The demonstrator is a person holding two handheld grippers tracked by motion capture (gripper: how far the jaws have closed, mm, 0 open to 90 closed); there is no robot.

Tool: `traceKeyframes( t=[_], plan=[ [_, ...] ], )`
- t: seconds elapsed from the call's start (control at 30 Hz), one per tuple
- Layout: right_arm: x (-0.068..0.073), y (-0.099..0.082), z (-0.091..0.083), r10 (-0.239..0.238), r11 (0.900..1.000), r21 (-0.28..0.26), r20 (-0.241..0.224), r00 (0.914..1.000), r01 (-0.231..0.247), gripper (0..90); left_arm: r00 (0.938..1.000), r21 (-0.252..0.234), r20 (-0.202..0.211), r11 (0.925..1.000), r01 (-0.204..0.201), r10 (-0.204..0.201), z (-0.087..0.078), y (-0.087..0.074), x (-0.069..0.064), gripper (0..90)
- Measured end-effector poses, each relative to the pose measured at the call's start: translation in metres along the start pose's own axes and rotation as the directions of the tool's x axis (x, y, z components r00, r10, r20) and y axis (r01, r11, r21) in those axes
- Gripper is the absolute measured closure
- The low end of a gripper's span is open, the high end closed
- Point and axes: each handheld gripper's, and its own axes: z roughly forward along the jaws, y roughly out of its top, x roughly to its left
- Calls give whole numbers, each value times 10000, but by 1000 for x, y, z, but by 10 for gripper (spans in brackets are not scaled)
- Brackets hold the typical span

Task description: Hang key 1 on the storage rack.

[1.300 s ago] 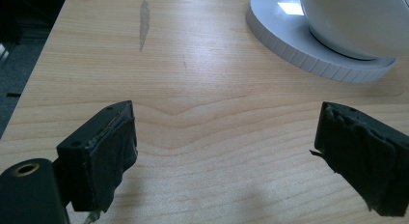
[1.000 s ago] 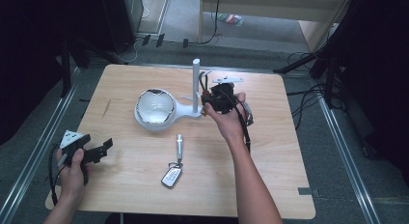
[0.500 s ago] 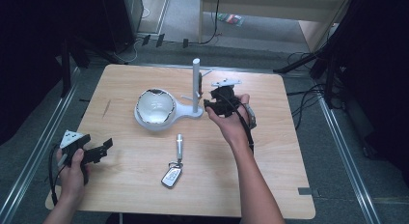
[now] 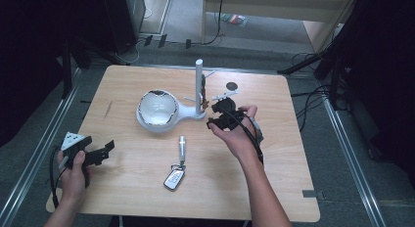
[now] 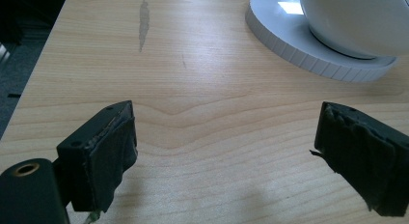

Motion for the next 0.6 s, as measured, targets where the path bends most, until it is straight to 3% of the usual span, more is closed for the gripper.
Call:
traceKeyframes(
  t=[0.3,0.6],
  plan=[
    [12,-12,2,-326,9959,859,305,9990,299,247,10000,2,18,10000,15,-15,0,0,0,80],
    [24,-25,9,-473,9866,1574,243,9986,429,246,10000,5,6,10000,0,0,0,0,0,81]
  ],
)
